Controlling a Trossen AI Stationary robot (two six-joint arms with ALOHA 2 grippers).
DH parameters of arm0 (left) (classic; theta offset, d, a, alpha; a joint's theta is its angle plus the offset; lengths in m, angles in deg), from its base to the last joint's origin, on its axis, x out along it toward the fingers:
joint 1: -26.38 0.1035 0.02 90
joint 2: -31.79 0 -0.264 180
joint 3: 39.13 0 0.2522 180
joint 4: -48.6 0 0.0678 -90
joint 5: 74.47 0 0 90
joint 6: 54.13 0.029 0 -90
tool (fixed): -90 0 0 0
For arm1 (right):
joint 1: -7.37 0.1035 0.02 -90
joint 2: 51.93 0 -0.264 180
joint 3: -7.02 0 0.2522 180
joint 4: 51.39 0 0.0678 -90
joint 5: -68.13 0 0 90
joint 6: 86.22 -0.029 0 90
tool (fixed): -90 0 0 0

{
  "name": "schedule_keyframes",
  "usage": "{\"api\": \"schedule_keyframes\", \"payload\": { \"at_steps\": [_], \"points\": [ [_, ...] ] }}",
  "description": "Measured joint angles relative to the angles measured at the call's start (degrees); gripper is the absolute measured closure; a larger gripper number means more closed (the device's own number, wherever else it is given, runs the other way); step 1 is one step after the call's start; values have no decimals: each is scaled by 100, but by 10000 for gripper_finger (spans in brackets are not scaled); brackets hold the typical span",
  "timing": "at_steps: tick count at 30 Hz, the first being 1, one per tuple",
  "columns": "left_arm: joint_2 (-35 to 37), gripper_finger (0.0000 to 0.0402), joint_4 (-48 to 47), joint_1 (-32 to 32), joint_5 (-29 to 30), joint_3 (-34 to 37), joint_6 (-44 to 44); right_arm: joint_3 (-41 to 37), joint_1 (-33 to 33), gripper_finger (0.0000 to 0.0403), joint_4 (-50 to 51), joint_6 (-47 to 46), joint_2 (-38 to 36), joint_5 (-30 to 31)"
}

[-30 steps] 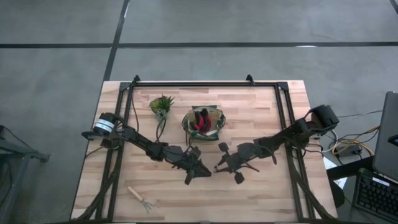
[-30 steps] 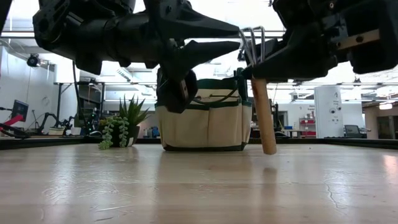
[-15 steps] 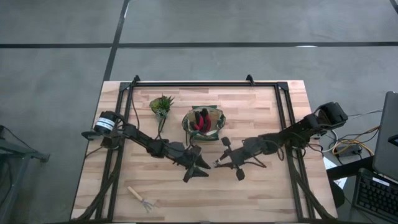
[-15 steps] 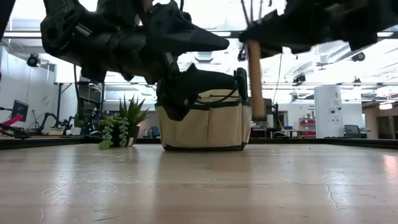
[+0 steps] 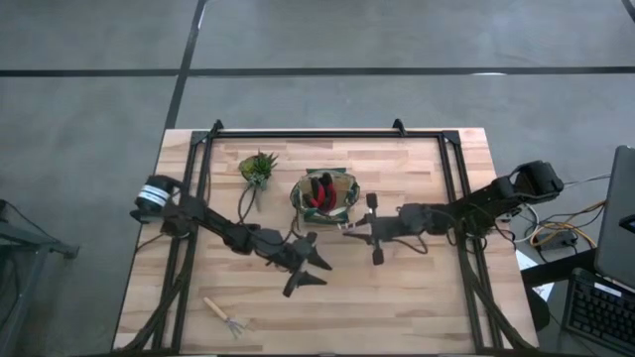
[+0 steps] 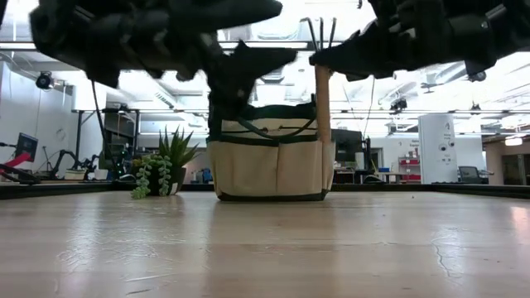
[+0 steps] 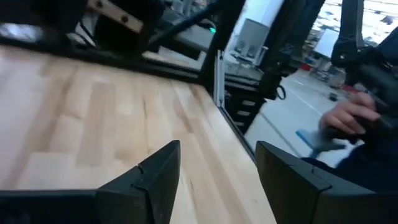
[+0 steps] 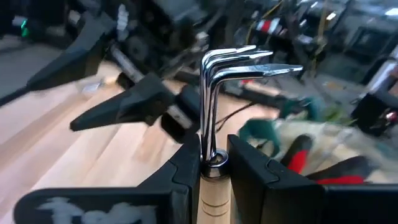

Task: Pick & Place Garden tools in Gardening bag
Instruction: Put the brown hand rake into the white gardening bag

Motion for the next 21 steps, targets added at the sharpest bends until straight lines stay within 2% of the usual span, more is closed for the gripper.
{"api": "schedule_keyframes", "payload": {
  "at_steps": [6,11,17,21],
  "points": [
    [814,191,-358,-265,1191,531,309,-182,-184,342,-246,69,0,279],
    [1407,191,-343,-481,1880,976,503,-239,-319,342,-336,119,24,315],
    [1928,190,-317,-641,2428,1421,528,-214,-410,342,-768,277,47,387],
    [1996,192,-290,-657,2515,1521,512,-160,-470,342,-963,303,127,404]
  ]
}}
